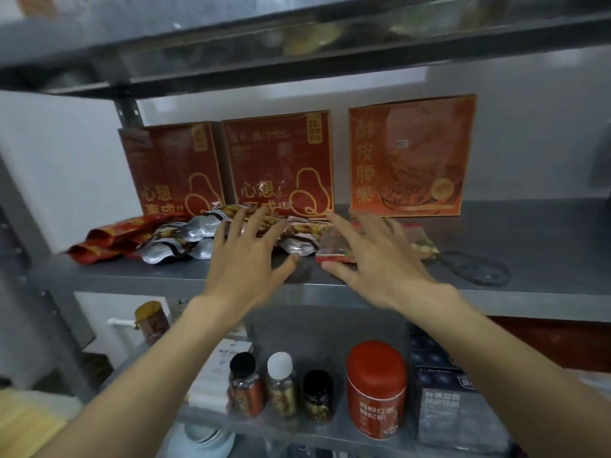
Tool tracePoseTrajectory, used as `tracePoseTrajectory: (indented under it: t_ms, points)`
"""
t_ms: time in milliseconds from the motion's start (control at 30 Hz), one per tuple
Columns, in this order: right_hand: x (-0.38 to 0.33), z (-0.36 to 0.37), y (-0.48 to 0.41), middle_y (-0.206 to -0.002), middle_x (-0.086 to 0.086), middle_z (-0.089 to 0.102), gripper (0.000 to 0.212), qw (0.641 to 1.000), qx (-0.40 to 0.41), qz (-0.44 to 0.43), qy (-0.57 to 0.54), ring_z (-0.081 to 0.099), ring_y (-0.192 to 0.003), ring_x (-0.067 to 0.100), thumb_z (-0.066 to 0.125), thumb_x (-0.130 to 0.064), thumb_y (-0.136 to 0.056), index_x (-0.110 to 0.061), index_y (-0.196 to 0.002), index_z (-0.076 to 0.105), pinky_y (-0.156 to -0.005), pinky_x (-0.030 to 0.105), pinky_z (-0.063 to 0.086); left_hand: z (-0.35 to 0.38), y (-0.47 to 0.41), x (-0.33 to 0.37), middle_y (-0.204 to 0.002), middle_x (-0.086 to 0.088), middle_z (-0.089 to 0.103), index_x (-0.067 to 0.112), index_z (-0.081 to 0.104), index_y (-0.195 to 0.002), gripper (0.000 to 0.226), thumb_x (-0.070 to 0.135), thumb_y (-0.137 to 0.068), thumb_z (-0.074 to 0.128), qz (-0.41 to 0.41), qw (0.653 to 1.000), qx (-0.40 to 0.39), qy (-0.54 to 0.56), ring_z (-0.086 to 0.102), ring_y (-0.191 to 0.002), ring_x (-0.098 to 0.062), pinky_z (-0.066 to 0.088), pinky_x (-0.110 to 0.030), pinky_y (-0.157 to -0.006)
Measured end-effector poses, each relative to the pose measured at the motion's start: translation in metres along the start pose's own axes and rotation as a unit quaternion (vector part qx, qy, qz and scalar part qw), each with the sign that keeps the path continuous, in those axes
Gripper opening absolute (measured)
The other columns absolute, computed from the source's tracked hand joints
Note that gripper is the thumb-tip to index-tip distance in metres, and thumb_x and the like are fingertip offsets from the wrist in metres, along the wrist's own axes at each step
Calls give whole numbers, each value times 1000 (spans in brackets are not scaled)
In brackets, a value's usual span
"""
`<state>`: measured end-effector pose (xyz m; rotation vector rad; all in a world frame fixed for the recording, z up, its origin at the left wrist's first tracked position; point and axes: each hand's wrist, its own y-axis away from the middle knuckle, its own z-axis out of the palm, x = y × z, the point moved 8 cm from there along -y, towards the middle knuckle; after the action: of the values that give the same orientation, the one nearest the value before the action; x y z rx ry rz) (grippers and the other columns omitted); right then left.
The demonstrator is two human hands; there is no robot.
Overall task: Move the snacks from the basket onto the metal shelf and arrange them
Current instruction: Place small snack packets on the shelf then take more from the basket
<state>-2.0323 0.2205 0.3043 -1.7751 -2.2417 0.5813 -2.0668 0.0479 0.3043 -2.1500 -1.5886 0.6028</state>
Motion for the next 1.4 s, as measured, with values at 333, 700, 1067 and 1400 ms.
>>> tracePoseTrajectory:
  t_ms: [333,700,1067,1400]
  points:
    - [-155,21,-1,-160,8,20,74,994,16,-102,-46,16,-147,27,42,-60,-96,-31,-155,8,-119,49,15,-48,107,-113,-150,-6,43,26,51,-138,60,59,-90,38,-80,994,81,-2,37,-138,-28,29,-51,-112]
    - [-430,82,36,-153,7,33,71,962,-15,-201,-182,33,-139,26,50,-53,-95,-27,-153,20,-111,43,29,-98,290,-320,-151,-6,39,29,46,-142,61,59,-91,37,-185,979,65,-52,35,-139,-28,28,-51,-113]
    - [-653,173,62,-149,-7,38,69,896,-120,-298,-306,41,-132,18,52,-52,-95,-33,-153,19,-106,38,37,-101,464,-505,-142,-5,48,26,54,-135,49,43,-89,59,-335,941,53,-12,43,-131,-25,37,-47,-107]
    - [-770,316,-6,-144,-6,47,68,862,-209,-243,-392,48,-128,18,62,-45,-92,-36,-149,27,-100,39,47,1,513,-644,-141,0,45,32,47,-141,55,31,-89,66,-435,896,-7,90,38,-132,-14,32,-31,-108]
